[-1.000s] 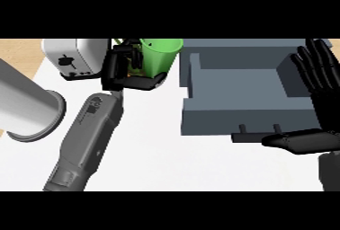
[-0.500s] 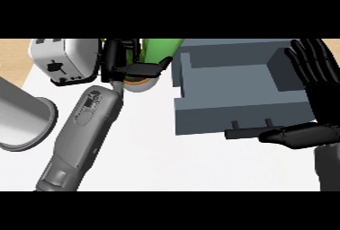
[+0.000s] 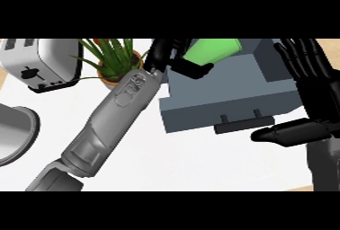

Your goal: Pick up the cup, place it into the drawer and close the drawer

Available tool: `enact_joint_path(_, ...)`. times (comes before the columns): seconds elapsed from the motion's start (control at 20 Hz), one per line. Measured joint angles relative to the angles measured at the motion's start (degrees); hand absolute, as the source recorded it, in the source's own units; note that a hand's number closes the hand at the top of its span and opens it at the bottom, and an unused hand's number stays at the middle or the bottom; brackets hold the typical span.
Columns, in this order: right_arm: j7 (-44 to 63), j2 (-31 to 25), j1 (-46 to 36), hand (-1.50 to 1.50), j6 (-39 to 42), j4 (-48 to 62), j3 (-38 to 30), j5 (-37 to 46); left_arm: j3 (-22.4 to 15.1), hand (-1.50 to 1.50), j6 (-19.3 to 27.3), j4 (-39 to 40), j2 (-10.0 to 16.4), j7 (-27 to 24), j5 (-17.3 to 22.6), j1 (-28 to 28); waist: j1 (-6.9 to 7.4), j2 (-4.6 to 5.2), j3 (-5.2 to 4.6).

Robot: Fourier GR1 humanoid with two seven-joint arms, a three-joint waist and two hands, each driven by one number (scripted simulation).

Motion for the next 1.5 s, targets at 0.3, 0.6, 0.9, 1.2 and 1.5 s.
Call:
enact_joint_path(0.3, -0.3, 0.5, -1.9, -1.5, 1.6, 0.8, 1.5, -1.1, -3.2, -1.5, -0.1, 5.1, -0.6, -3.3, 6.6, -2.3, -2.1, 0.9, -0.09)
enact_joint_path(0.6, 0.7, 1.4, -3.8, 1.5, 8.6, 1.3, 6.3, -6.8, -2.8, -1.5, -1.1, 4.8, -0.7, -9.2, 15.4, -2.7, -2.71, 1.05, -0.17)
enact_joint_path(0.9, 4.4, -2.9, -2.8, 1.5, 18.3, 1.6, 11.7, -9.6, -0.8, -1.5, -0.4, 4.9, -0.7, -15.8, 22.2, -4.0, -1.37, 0.5, -0.21)
enact_joint_path(1.2, 7.1, -9.1, -0.7, -1.5, 22.9, 1.2, 16.1, -1.5, 0.0, -1.5, 1.5, 7.6, -0.7, -19.7, 26.2, -5.5, 1.54, -0.25, -0.15)
enact_joint_path(1.5, 2.9, -10.3, 3.0, -1.5, 18.1, 2.8, 20.9, 15.6, 0.8, -1.5, 0.2, 9.1, -0.8, -23.2, 28.8, -5.1, 5.0, -0.87, -0.05)
